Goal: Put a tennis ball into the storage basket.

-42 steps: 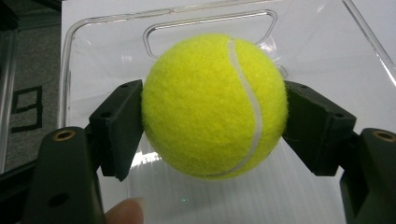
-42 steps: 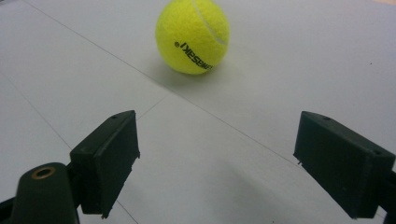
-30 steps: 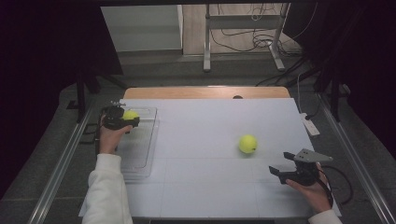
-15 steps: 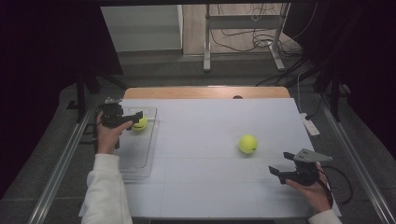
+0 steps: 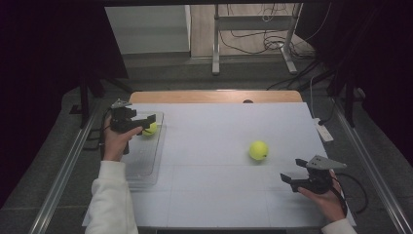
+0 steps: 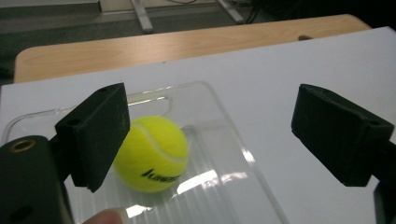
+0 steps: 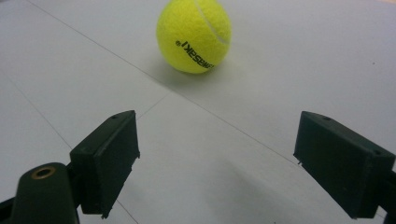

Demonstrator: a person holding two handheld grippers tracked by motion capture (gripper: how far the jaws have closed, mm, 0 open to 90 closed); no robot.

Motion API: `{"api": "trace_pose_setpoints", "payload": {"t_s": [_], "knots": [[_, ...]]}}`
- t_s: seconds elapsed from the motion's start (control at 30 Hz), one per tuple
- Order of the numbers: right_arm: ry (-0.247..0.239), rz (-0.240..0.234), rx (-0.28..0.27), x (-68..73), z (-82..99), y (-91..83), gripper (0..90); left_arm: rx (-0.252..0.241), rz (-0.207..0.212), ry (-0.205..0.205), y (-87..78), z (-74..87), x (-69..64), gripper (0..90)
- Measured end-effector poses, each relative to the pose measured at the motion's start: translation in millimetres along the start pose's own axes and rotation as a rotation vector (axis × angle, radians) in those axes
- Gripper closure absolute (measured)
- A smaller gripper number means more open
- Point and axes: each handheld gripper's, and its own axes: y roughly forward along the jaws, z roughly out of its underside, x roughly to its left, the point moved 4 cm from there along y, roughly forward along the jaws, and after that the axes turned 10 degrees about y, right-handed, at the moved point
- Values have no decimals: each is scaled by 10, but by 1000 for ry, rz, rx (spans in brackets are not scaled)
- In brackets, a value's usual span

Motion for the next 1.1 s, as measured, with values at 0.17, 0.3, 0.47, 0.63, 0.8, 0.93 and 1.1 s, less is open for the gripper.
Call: {"api": "trace_pose_setpoints", "payload": {"t_s": [0.17,0.3,0.47,0.63,0.8,0.93,1.1], "knots": [[1,-2,-1,1,0,4,141,-45,39,29,-86,-115,-127,129],[0,-2,-1,2,0,5,140,-63,56,50,-109,-180,-226,131],[-2,1,-1,-2,-1,2,141,-69,89,58,-95,-218,-323,135],[-1,1,-1,-3,-1,1,140,-66,112,60,-70,-231,-382,136],[1,-2,-4,-3,-2,1,140,-55,149,71,-6,-239,-488,137],[1,-2,-4,-4,-2,-1,140,-45,169,87,43,-247,-579,138],[3,-1,-6,-4,-3,-3,140,-40,192,96,81,-250,-650,138]]}}
